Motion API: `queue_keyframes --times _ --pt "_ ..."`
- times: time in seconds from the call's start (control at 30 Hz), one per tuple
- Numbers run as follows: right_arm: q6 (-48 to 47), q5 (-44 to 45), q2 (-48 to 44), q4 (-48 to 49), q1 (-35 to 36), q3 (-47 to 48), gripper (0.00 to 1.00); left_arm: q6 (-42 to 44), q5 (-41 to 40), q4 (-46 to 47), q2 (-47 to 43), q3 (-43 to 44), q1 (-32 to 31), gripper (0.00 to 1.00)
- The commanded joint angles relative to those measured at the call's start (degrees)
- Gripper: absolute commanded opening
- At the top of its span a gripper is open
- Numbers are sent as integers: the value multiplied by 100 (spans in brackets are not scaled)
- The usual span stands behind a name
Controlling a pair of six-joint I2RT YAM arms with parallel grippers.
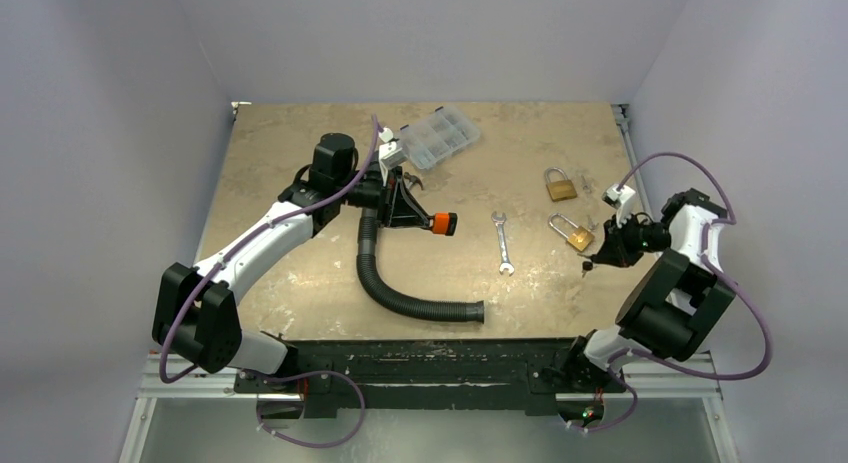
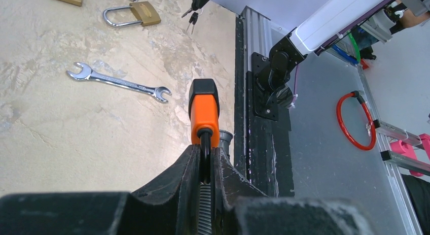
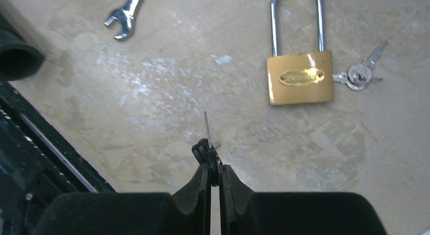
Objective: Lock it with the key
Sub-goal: Place the key at the center of the board.
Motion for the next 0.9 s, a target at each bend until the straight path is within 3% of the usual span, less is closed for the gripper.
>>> queue_keyframes --times 0.0,0.23,0.43,0.57,0.77,0.87 --pt "311 679 76 1083 -2 -320 0 101 94 211 -79 50 7 0" --pt "437 1271 268 1885 -41 -649 2 113 41 236 -75 1 -18 0" --pt "449 1281 202 2013 -46 -664 49 91 17 239 -22 -23 -74 0" --pt "429 1125 -67 1710 -46 -505 66 50 -30 243 49 -52 -177 0" --pt "391 180 -786 1115 143 -145 95 -153 -242 287 209 -36 -379 0" --pt "623 -100 -1345 1068 639 -168 99 -481 -274 455 356 -52 -422 0"
